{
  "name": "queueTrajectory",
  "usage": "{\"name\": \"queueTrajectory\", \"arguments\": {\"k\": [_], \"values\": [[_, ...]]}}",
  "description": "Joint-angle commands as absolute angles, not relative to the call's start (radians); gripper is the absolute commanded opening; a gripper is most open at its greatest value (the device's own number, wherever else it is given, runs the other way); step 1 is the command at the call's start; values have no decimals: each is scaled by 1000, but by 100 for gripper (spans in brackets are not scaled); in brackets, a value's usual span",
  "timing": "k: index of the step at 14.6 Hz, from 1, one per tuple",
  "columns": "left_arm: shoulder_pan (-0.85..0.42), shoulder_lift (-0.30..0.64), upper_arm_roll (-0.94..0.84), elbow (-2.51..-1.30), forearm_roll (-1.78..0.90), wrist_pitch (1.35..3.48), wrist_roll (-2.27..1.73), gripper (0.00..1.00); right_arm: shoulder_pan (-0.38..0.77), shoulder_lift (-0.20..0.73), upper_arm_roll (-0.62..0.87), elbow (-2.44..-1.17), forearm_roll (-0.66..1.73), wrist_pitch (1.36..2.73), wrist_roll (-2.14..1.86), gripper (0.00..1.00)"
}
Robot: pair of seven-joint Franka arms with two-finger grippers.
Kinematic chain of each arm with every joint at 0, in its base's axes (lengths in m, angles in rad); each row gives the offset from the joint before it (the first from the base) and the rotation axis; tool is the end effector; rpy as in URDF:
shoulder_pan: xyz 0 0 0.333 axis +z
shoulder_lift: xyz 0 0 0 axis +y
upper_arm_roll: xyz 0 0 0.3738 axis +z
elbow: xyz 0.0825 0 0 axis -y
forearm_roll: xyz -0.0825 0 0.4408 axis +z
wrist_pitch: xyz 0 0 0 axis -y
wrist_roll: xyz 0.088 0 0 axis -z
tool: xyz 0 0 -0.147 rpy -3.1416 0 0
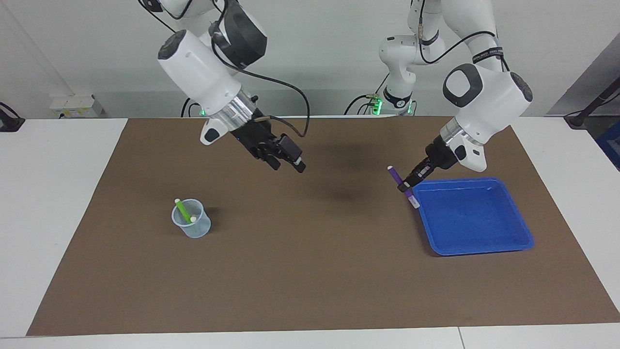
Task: Right arm passes pens to left for tray arrangement
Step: 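Lower the purple pen into the tray while the right gripper returns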
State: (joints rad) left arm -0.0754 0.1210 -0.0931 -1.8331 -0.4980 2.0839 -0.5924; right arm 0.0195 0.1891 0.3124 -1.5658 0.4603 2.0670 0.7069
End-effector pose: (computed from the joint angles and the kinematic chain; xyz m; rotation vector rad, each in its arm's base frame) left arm 0.6607 -0.1514 0.4818 2.5295 0.8459 -0.0724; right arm 0.6818 0.2564 0.5894 -2.4639 0.6907 -0.0354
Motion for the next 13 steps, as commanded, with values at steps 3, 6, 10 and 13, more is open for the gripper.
{"name": "queueTrajectory", "arguments": {"k": [3, 6, 10, 13], "values": [[11, 94, -97, -1861, -422, 2037, -265, 0, -78, 115, 324, -1577, 260, 1856, 504, 100], [43, 87, -94, -1875, -401, 2056, -122, 0, -124, 87, 324, -1578, 157, 1758, 350, 100], [48, 97, -95, -1870, -129, 2082, 9, 0, -222, 75, 324, -1627, 91, 1764, 102, 100], [98, 101, -95, -1875, -83, 2079, 38, 0, -255, 72, 324, -1686, 68, 1825, -10, 100]]}}
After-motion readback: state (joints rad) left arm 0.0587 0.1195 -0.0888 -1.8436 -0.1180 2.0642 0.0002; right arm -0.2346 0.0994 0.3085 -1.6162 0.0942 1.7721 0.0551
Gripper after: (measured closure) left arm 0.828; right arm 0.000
